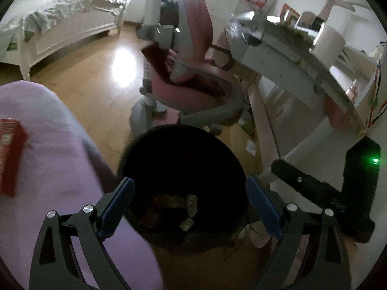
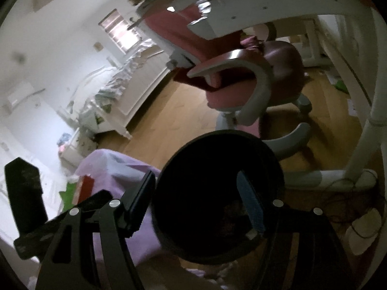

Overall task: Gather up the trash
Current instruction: 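Carry both items to the black bin and release them inside, then grasp the clear plastic lid with the left tool while the right tool grasps a printed paper bag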

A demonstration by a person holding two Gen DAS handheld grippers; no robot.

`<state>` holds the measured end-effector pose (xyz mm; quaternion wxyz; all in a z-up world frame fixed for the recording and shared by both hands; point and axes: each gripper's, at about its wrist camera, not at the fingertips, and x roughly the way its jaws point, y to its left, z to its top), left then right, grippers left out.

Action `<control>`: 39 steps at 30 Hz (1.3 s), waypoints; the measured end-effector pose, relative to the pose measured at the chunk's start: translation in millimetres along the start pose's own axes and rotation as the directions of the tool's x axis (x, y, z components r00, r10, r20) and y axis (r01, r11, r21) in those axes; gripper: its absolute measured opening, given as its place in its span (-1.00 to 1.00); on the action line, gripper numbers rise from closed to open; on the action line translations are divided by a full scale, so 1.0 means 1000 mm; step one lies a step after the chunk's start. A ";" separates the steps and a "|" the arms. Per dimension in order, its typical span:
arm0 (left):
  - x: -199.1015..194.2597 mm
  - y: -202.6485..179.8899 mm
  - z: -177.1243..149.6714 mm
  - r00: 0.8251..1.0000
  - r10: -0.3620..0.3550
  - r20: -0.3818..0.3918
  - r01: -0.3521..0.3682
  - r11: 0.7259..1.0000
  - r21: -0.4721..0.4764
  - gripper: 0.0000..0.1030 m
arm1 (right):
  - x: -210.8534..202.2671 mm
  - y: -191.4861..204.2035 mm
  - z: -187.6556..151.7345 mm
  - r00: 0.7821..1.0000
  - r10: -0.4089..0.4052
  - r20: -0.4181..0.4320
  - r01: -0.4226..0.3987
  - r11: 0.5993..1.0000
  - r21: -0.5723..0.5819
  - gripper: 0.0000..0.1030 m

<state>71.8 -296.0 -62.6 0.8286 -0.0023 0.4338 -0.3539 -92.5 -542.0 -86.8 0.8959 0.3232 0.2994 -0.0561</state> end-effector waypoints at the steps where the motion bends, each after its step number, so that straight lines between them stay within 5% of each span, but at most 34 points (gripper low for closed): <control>1: -0.008 0.004 -0.001 1.000 0.011 0.015 -0.011 1.000 -0.006 0.81 | 0.002 0.007 -0.001 1.000 0.009 -0.007 -0.009 1.000 -0.010 0.35; 5: -0.046 0.031 -0.007 0.995 0.068 0.078 -0.064 0.997 -0.054 0.82 | 0.013 0.039 -0.003 0.997 0.055 -0.046 -0.058 0.996 -0.064 0.35; 11: -0.118 0.108 -0.022 0.960 0.210 0.185 -0.176 0.967 -0.185 0.82 | 0.036 0.120 -0.010 0.977 0.169 -0.128 -0.189 0.968 -0.165 0.35; 19: -0.196 0.246 -0.046 0.891 0.422 0.170 -0.336 0.863 -0.378 0.82 | 0.070 0.237 -0.034 0.922 0.279 -0.268 -0.353 0.891 -0.286 0.35; 25: -0.203 0.321 -0.055 0.889 0.452 0.072 -0.370 0.801 -0.470 0.81 | 0.104 0.329 -0.053 0.875 0.328 -0.356 -0.448 0.825 -0.343 0.35; 29: -0.195 0.341 -0.054 0.899 0.436 0.042 -0.367 0.802 -0.471 0.80 | 0.135 0.386 -0.061 0.862 0.323 -0.390 -0.470 0.798 -0.377 0.35; 39: -0.191 0.362 -0.058 0.899 0.436 0.032 -0.381 0.817 -0.432 0.21 | 0.212 0.479 -0.079 0.858 0.234 -0.457 -0.458 0.752 -0.475 0.35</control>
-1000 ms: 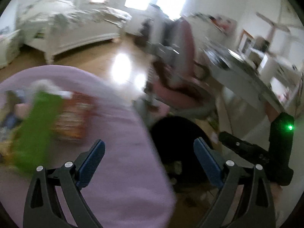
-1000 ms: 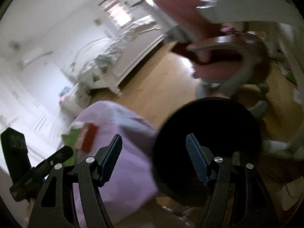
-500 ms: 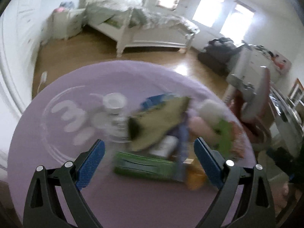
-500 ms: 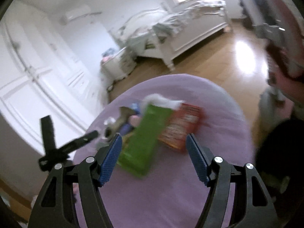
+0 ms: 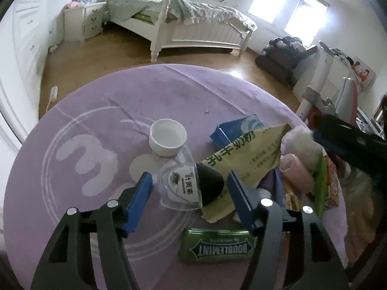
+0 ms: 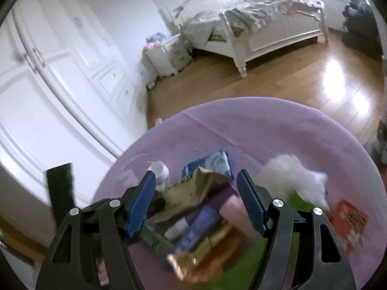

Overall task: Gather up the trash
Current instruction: 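Grasp the clear plastic lid with the left tool while the right tool grasps a printed paper bag, then carry both items to the black bin and open both tools over it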

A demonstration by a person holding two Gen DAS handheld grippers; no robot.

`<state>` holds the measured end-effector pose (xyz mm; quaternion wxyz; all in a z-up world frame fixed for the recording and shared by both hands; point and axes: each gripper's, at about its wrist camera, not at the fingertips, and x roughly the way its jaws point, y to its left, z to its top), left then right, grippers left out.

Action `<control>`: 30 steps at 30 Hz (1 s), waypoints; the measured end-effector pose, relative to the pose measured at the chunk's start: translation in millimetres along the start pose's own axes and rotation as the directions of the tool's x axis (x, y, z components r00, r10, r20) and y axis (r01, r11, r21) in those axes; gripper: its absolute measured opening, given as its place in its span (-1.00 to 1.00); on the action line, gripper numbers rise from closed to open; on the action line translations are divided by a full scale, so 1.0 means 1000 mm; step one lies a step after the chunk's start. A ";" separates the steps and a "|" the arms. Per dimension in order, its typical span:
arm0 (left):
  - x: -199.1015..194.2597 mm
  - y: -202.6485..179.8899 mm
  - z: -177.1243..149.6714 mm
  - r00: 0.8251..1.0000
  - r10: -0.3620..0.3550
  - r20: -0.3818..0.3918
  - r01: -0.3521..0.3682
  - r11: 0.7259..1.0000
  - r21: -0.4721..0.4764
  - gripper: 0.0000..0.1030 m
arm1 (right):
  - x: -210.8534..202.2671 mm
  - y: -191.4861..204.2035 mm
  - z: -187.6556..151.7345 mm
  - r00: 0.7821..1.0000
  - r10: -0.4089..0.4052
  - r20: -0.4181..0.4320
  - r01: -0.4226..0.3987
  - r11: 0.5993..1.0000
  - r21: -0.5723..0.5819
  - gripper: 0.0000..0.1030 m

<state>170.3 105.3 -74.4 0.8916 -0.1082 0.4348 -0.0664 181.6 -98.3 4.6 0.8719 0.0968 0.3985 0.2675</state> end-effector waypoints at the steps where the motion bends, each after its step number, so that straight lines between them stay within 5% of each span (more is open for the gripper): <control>1: -0.001 0.000 -0.002 1.000 0.004 0.003 -0.004 1.000 0.006 0.16 | 0.013 0.004 0.003 0.999 -0.025 -0.023 0.025 1.000 -0.019 0.35; 4: -0.004 0.001 -0.006 1.000 0.015 0.016 -0.016 1.000 0.017 0.06 | 0.038 0.008 0.003 0.995 -0.066 -0.079 0.062 0.997 -0.049 0.23; 8: -0.004 0.000 -0.007 0.999 0.016 0.030 -0.017 0.999 0.027 0.05 | 0.051 0.017 -0.006 0.985 -0.152 -0.083 0.142 0.983 -0.120 -0.26; 12: -0.008 -0.001 -0.010 0.999 -0.002 0.038 0.002 1.000 0.010 0.05 | 0.037 0.015 -0.011 0.994 -0.106 -0.037 0.102 0.991 -0.086 -0.47; 17: -0.035 -0.001 -0.015 0.995 -0.034 0.094 0.035 0.999 -0.012 0.05 | -0.015 0.013 -0.013 0.991 -0.078 0.106 0.083 0.996 -0.041 -0.50; 22: -0.076 -0.012 -0.021 0.983 -0.069 0.170 0.072 0.997 -0.012 0.05 | -0.088 0.000 -0.027 0.961 -0.096 0.259 0.096 0.995 0.014 -0.50; 30: -0.124 -0.056 -0.032 0.964 -0.125 0.236 0.117 0.992 0.049 0.05 | -0.173 -0.036 -0.065 0.920 -0.154 0.361 0.127 0.987 0.097 -0.50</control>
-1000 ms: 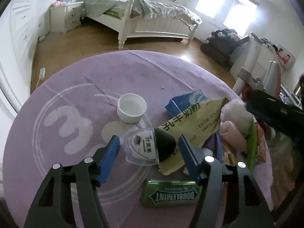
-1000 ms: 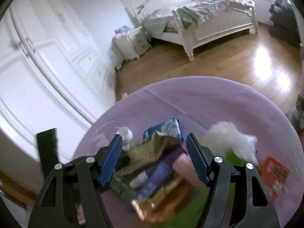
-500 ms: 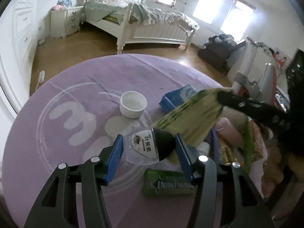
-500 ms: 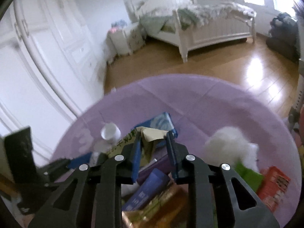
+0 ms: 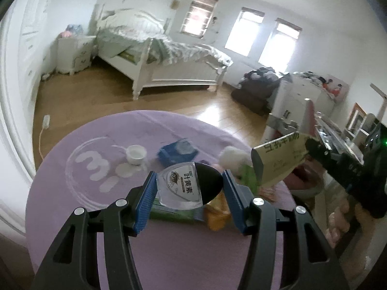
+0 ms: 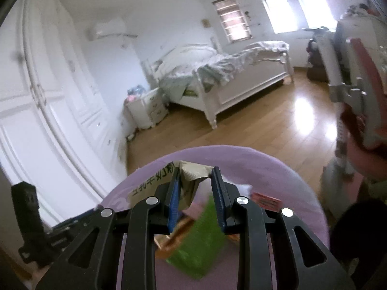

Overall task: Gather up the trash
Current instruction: 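Carry both items to the black bin and open both tools over it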

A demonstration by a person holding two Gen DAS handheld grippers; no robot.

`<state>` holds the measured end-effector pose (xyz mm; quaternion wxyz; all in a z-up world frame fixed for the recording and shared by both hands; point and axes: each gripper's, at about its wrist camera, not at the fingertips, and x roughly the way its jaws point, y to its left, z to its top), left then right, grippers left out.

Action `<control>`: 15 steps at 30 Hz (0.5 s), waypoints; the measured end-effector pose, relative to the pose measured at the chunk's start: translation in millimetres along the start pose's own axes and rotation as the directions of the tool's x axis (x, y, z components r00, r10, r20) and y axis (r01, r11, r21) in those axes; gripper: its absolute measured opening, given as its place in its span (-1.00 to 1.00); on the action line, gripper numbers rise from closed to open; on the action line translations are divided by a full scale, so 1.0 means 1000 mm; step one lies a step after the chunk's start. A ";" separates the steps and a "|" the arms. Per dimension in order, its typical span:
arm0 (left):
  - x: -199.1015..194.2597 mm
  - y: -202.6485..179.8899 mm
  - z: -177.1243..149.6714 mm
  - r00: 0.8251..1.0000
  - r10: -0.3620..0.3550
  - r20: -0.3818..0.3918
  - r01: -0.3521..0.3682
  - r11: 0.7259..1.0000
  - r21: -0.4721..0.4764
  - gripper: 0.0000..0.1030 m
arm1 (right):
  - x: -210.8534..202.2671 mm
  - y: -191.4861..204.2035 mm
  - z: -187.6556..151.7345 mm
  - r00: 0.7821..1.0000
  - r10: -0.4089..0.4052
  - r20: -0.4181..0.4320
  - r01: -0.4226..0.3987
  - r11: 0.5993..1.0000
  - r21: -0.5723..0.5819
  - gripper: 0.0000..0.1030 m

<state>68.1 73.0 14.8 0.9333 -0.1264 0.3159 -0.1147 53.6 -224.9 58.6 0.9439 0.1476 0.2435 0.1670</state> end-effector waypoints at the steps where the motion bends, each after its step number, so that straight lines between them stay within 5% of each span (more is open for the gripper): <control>1: -0.002 -0.008 0.000 1.000 -0.008 0.004 0.008 1.000 0.009 0.05 | -0.011 -0.008 -0.001 1.000 -0.009 0.009 0.009 1.000 0.008 -0.50; 15: 0.017 -0.144 -0.035 0.978 -0.192 -0.081 0.203 0.965 0.167 0.05 | -0.148 -0.120 -0.033 0.975 -0.192 0.117 0.179 0.978 0.109 -0.50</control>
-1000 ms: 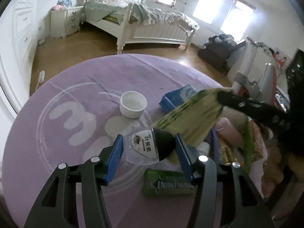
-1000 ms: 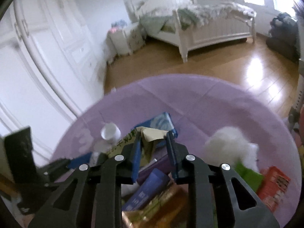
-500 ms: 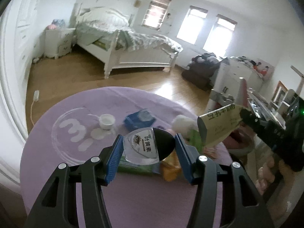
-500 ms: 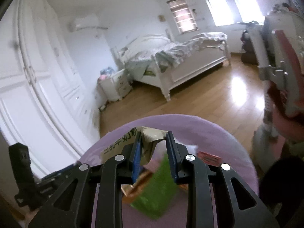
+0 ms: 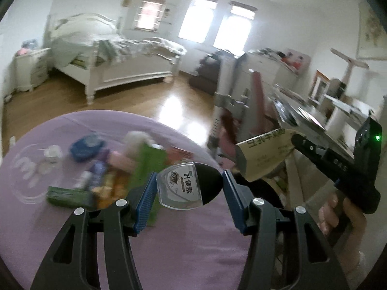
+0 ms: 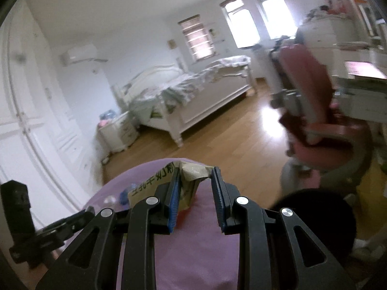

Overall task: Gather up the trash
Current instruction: 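Carry both items to the black bin and open both tools over it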

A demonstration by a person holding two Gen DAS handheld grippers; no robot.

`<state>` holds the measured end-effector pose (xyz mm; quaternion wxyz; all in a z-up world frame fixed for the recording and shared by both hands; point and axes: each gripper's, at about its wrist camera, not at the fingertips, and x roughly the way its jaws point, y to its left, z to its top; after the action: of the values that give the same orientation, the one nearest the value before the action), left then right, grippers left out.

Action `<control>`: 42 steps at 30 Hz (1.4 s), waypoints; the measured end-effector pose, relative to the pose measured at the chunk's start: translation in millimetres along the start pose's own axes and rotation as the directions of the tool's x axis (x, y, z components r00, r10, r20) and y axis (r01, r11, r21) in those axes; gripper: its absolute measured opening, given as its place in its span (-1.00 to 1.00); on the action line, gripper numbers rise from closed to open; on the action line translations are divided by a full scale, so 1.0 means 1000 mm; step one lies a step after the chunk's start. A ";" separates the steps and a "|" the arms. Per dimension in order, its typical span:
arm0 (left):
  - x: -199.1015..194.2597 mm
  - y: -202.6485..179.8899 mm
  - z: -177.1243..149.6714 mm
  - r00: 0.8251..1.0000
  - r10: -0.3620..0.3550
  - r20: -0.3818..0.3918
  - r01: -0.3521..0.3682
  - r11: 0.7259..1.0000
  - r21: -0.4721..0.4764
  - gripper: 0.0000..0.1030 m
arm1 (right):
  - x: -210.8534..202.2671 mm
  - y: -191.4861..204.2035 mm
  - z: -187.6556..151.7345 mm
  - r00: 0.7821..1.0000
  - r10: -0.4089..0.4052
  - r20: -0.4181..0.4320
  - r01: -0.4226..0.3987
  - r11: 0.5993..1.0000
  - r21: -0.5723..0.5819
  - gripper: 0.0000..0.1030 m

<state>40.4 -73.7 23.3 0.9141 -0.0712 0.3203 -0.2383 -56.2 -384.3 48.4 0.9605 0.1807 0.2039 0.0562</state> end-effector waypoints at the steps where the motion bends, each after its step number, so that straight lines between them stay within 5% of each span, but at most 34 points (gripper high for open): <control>1: 0.004 -0.008 -0.001 1.000 -0.014 -0.006 0.014 1.000 0.008 0.05 | -0.004 -0.009 -0.002 1.000 -0.014 0.003 0.014 1.000 0.009 -0.50; 18: 0.117 -0.142 -0.028 0.955 -0.239 -0.173 0.264 0.955 0.135 0.05 | -0.050 -0.162 -0.033 0.953 -0.303 -0.013 0.302 0.943 0.144 -0.49; 38: 0.185 -0.177 -0.053 0.918 -0.228 -0.324 0.289 0.945 0.154 0.06 | -0.020 -0.202 -0.059 0.929 -0.350 -0.116 0.367 0.908 0.199 -0.49; 41: 0.185 -0.180 -0.051 0.921 -0.223 -0.320 0.285 0.945 0.161 0.13 | -0.018 -0.204 -0.058 0.928 -0.351 -0.127 0.370 0.908 0.195 -0.32; 42: 0.183 -0.180 -0.050 0.924 -0.222 -0.313 0.282 0.945 0.164 0.30 | -0.018 -0.203 -0.057 0.927 -0.352 -0.128 0.371 0.908 0.194 -0.10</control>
<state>63.7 -318.4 -66.2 0.8210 0.0189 0.4126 -0.3941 -89.0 -557.6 -69.1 0.9189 0.2398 0.2817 -0.1371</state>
